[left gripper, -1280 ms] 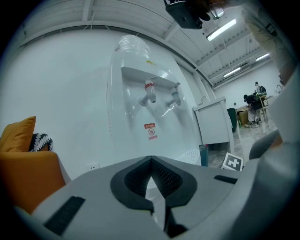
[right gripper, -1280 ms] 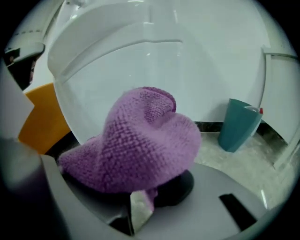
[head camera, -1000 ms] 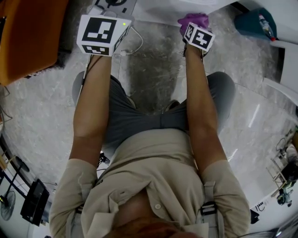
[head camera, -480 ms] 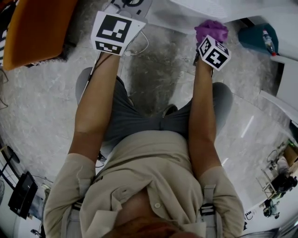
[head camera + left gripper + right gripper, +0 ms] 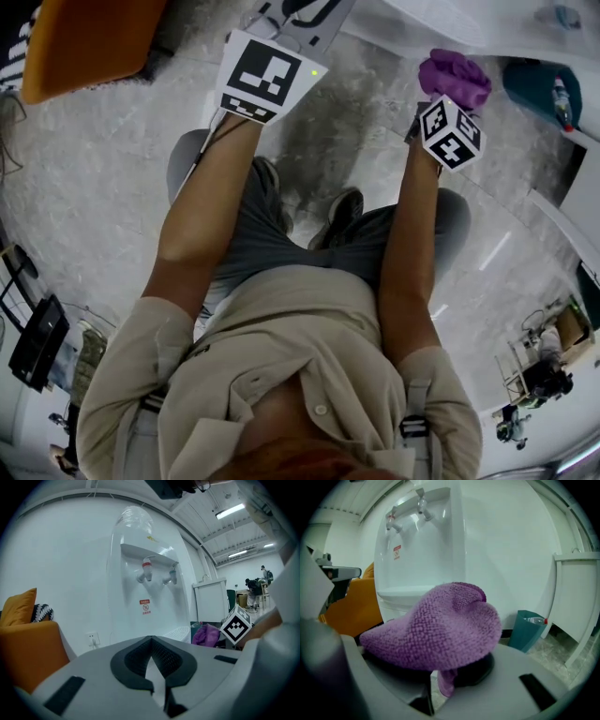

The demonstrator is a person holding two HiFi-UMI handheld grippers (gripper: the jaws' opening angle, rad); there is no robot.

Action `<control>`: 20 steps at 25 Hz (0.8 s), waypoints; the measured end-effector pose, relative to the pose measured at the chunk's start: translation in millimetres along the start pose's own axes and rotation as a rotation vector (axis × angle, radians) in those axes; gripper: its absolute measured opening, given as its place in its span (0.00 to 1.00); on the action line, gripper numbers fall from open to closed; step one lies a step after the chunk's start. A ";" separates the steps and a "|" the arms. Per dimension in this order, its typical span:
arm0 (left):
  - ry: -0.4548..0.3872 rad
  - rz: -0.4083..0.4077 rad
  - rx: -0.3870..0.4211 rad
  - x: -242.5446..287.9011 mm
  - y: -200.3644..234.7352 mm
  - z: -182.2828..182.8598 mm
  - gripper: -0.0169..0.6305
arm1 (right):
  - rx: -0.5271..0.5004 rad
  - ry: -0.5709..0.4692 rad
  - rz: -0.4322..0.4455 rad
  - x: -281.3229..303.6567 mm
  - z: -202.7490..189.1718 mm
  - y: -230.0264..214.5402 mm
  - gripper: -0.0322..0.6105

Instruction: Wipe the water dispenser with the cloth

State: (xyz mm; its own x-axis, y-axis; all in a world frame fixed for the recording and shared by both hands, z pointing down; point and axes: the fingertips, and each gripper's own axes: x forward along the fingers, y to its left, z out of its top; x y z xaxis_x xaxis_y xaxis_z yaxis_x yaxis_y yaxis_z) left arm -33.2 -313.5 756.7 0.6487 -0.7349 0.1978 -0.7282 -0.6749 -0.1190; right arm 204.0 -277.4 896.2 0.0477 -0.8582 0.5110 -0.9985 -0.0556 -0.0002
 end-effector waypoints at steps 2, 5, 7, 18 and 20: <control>0.024 0.015 -0.017 -1.1 -3.6 -4.0 0.05 | -0.055 -0.006 0.011 -7.9 5.8 1.4 0.16; 0.055 0.042 -0.075 4.8 -6.8 -14.0 0.05 | -0.134 0.005 0.043 -16.8 14.1 0.2 0.16; 0.054 0.048 -0.093 15.9 -13.3 -4.2 0.05 | -0.166 0.006 0.055 -28.8 35.5 -9.2 0.16; 0.089 0.033 -0.120 -78.1 -1.0 112.5 0.05 | -0.288 0.028 0.217 -144.6 159.6 55.2 0.16; 0.107 0.030 -0.077 -101.1 10.7 144.2 0.05 | -0.283 0.028 0.254 -165.9 184.4 66.1 0.16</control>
State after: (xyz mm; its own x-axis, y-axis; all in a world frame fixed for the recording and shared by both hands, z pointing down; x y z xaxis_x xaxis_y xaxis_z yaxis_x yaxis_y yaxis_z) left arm -74.7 -256.0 595.2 0.6018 -0.7407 0.2987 -0.7646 -0.6424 -0.0523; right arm 135.3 -232.8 652.9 -0.1997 -0.8118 0.5487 -0.9469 0.3038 0.1050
